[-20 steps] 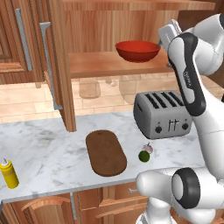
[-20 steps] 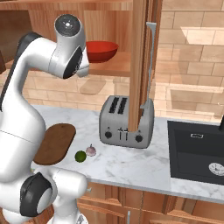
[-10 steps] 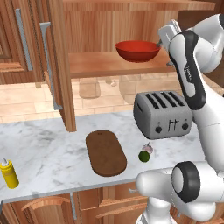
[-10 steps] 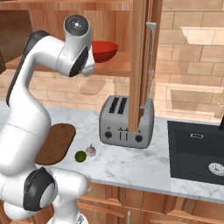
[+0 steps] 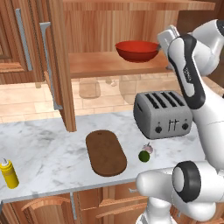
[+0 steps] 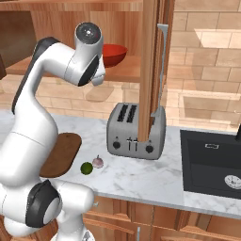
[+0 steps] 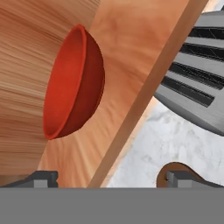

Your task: Open the cabinet. Place the bowl and condiment on the counter. Then place the lime and garlic on the cutting board.

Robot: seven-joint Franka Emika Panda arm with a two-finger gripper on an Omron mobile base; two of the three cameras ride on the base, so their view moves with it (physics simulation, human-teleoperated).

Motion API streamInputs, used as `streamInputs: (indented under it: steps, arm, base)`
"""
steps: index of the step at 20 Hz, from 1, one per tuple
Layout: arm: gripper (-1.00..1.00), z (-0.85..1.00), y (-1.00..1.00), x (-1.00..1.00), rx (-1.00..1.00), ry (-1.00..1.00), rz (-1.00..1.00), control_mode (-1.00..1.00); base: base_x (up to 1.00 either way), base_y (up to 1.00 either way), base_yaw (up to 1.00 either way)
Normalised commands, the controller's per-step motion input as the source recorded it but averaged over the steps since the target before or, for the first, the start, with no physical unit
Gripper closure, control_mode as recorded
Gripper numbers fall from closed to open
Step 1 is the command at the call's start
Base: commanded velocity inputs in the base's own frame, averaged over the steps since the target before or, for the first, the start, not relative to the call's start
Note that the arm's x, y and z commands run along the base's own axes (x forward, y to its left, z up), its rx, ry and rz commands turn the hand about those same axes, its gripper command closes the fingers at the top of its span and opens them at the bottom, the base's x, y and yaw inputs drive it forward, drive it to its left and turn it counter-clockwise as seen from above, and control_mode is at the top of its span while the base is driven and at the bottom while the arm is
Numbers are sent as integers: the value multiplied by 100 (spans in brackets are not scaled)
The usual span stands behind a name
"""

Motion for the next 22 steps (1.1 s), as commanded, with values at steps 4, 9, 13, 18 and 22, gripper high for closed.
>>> streamInputs:
  steps: [4, 9, 13, 18, 22]
  arm:
    - [-100, -6, 0, 19, 0, 0, 0, -100]
    - [-100, 0, 0, 22, 0, 0, 0, -100]
    - [-100, 0, -4, 20, 0, 0, 0, -100]
    - [-100, 0, -6, 13, 0, 0, 0, -100]
    - [-100, 0, -7, 6, 0, 0, 0, -100]
  base:
    - [0, 0, 0]
    - [0, 0, 0]
    - [0, 0, 0]
    - [0, 0, 0]
    - [0, 0, 0]
